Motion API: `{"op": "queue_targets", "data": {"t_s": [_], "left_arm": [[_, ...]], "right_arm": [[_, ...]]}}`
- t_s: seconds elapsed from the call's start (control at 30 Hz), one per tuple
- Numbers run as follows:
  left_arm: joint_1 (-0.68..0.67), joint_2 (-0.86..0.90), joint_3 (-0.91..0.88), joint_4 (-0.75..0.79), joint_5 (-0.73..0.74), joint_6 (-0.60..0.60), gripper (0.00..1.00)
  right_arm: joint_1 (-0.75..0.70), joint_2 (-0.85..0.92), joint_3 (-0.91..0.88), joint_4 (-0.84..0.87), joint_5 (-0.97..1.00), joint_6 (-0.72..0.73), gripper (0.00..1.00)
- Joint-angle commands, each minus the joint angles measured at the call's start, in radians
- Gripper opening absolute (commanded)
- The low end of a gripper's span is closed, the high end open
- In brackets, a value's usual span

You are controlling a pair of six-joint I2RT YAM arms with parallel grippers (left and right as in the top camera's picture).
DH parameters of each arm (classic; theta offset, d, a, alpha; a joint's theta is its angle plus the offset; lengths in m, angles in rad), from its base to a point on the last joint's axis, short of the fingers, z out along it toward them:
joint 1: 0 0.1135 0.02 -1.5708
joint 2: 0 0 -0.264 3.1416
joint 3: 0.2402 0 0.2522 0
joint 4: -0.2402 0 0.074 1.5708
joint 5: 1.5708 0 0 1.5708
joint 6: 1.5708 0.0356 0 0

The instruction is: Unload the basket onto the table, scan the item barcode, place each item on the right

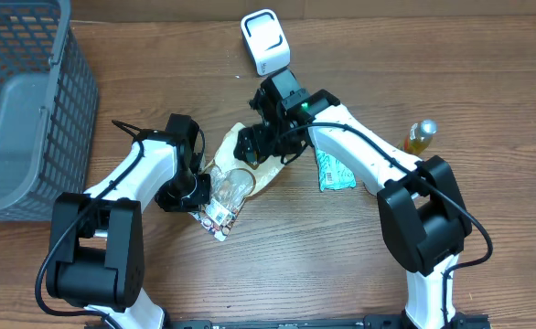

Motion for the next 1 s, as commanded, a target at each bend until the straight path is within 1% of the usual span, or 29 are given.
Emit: {"op": "queue_targets", "data": {"t_s": [0.0,0.17,0.27,0.3,0.37,0.5,0.57,0.67,0.83,0.97], "left_arm": [[-0.001,0.013,-0.011,0.005,-0.014,-0.024,0.04],[-0.002,0.013,-0.011,0.004,-0.014,-0.028,0.04],[-0.001,0.013,-0.011,0.005,-0.014,-0.027,0.04],[-0.001,0.013,-0.011,0.005,-0.014,-0.027,0.04],[-0.001,0.013,-0.011,0.005,-0.014,-0.027,0.04],[-0.002,0.013,-0.011,0.005,-0.014,-0.027,0.04],[-0.001,0.013,-0.011,0.004,-0.014,-0.027,0.04],[-0.001,0.013,-0.011,0.004,-0.014,-0.027,0.04],[-0.001,0.013,-0.011,0.008,-0.014,-0.027,0.04],[-0.001,0.013,-0.011,0.013,-0.014,-0.027,0.04]], "right_arm": [[0.029,-0.026,0.016,-0.004,0.018,-0.024,0.87],[0.072,0.008,0.015,0.005,0.062,-0.025,0.87],[0.087,0.001,0.03,0.046,0.226,-0.025,0.88],[0.087,-0.004,0.054,0.038,0.277,-0.025,0.9],[0.082,-0.015,0.108,0.005,0.317,-0.029,0.93],[0.074,-0.02,0.211,-0.068,0.305,-0.051,0.95],[0.074,-0.019,0.213,-0.076,0.257,-0.051,0.93],[0.081,-0.003,0.19,-0.082,0.193,-0.05,0.89],[0.085,0.037,0.109,-0.059,0.135,-0.051,0.89],[0.085,0.065,0.069,-0.028,0.136,-0.051,0.88]]}}
